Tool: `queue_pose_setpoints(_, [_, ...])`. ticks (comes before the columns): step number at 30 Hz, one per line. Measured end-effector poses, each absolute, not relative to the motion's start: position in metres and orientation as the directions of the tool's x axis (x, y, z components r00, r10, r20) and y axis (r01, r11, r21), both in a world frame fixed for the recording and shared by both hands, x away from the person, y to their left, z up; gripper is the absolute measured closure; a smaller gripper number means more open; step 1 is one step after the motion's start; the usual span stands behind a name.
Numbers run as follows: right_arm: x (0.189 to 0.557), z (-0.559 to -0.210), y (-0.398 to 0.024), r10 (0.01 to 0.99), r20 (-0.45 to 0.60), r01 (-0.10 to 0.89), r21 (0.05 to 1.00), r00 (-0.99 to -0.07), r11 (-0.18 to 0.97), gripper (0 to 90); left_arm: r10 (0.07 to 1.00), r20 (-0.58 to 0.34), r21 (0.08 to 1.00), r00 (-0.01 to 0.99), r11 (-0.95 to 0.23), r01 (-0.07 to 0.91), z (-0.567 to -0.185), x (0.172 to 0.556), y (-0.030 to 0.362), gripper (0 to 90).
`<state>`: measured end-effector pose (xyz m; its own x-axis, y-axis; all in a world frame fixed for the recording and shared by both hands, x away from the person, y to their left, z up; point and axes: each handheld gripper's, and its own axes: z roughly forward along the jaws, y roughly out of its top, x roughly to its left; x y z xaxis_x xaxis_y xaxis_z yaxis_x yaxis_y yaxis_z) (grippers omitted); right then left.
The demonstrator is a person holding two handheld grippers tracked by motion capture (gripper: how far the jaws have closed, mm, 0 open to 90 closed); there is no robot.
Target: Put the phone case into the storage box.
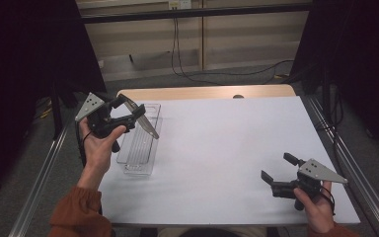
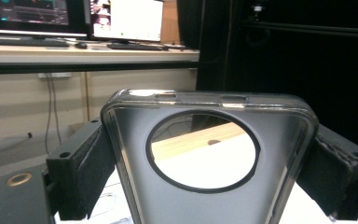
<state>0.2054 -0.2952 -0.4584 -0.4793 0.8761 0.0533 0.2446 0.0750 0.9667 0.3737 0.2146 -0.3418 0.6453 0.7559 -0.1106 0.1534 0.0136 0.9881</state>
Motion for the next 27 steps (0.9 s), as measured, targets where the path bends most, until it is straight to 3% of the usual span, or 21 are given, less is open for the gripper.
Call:
queue_pose_setpoints(17, [0.206, -0.459, -0.294, 0.88, 0.059, 0.237, 0.97, -0.471, 0.062, 0.0, 0.842, -0.097, 0.984, 0.531, 0.0, 0.18, -0.353, 0.41, 0.224, 12.6])
queue_pose_setpoints(27, [0.205, -0.46, -0.294, 0.869, 0.056, 0.242, 0.968, -0.492, 0.074, 0.0, 0.872, -0.037, 0.983, 0.488, -0.056, 0.176, -0.36, 0.428, 0.209, 12.6])
